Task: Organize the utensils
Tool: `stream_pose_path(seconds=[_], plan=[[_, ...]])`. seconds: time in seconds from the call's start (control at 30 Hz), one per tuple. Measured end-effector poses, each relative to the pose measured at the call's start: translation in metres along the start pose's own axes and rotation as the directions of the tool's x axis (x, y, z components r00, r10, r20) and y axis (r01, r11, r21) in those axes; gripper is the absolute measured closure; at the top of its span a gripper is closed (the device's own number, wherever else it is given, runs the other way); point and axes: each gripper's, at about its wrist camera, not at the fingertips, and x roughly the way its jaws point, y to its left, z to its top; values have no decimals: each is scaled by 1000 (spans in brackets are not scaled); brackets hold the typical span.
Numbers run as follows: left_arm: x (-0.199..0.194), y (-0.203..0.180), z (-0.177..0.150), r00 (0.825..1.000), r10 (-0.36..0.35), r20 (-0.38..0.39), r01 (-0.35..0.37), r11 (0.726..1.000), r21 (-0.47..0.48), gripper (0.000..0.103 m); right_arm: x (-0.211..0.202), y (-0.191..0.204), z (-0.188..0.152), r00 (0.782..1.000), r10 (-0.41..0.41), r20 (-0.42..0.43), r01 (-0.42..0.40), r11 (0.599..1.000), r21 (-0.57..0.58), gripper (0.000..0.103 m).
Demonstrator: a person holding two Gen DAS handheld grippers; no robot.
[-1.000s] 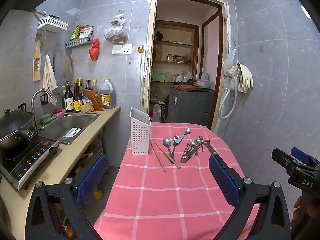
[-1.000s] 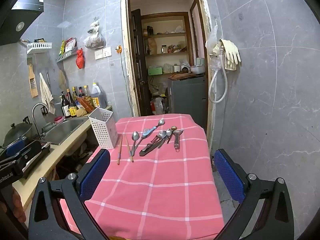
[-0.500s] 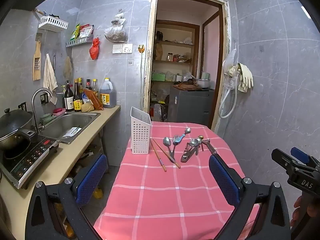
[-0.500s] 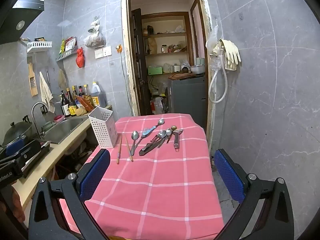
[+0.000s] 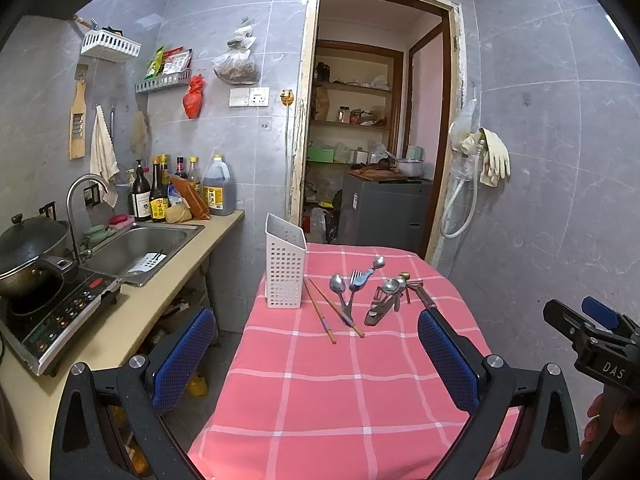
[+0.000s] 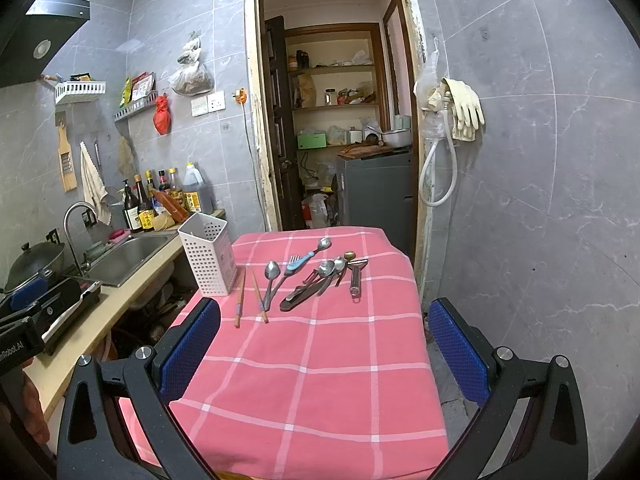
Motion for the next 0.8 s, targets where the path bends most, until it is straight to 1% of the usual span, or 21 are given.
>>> stream_pose_path(seconds=[0.8], plan=[[0, 1, -1, 1000, -2, 0, 2, 1000, 0, 0, 1, 2, 1, 1000, -2, -2, 2, 1000, -3, 1]])
